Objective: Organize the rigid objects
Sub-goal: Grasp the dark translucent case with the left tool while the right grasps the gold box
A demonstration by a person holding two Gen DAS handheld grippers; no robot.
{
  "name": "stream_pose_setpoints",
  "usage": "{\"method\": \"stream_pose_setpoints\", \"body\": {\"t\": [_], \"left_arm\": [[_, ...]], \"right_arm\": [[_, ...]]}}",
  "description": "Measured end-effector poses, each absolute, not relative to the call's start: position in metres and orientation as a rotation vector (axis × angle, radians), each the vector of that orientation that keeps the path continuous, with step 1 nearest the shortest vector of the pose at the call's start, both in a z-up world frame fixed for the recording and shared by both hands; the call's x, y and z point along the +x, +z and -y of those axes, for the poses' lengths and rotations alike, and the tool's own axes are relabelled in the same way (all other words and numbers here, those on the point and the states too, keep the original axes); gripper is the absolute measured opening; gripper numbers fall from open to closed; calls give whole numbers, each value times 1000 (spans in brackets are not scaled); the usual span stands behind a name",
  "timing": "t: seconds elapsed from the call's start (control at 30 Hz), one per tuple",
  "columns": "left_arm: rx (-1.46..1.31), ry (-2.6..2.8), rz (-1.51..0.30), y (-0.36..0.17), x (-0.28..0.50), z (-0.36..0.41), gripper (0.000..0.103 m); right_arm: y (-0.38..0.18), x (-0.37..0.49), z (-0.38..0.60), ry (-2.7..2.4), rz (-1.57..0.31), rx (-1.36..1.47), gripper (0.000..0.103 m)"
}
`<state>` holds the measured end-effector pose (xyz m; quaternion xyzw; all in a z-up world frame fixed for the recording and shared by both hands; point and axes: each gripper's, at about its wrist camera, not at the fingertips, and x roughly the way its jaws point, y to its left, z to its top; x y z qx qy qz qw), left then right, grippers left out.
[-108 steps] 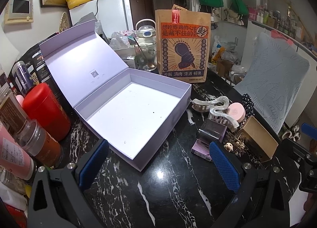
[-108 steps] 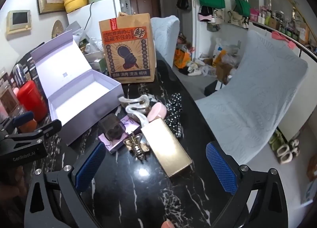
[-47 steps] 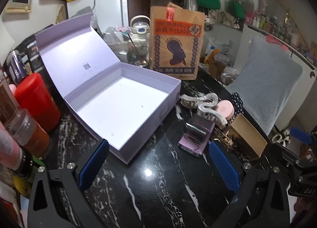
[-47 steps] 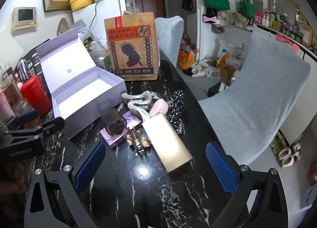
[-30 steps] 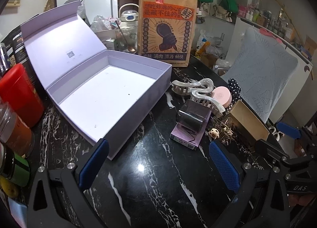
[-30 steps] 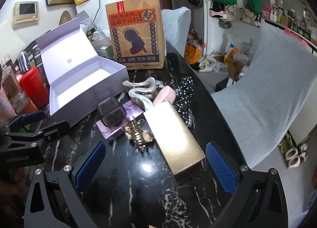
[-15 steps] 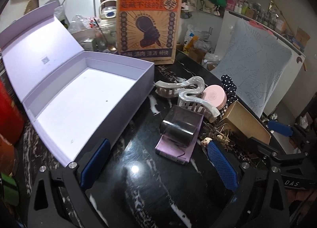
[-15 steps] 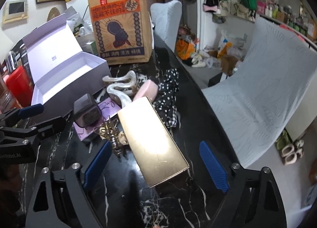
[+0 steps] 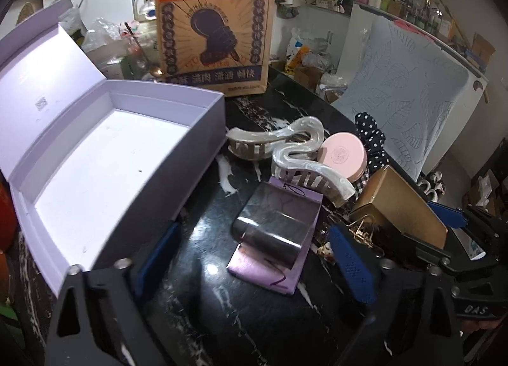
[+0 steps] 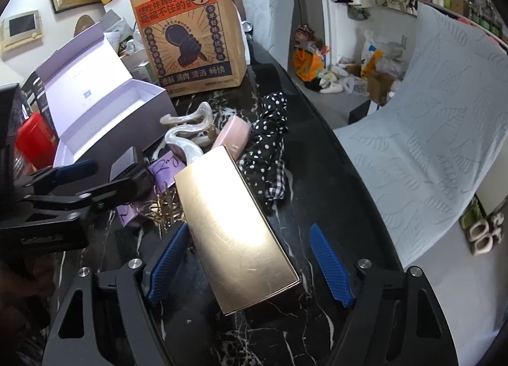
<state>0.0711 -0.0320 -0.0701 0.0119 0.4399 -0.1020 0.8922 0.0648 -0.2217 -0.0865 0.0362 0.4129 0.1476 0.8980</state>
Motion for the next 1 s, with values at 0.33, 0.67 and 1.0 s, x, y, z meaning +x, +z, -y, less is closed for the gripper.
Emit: {"method": "stream_pose_setpoints", "body": {"t": [0.33, 0.67, 1.0], "left_arm": [[-6, -238, -955, -84, 82, 36, 71], [11, -276, -914, -81, 84, 42, 46], [51, -251, -890, -72, 72, 39, 45]], "right_arm": [[-95, 70, 220, 362, -891, 69, 68], [-96, 70, 219, 389, -912, 65, 54], [-89, 58, 219, 382, -886, 83, 47]]}}
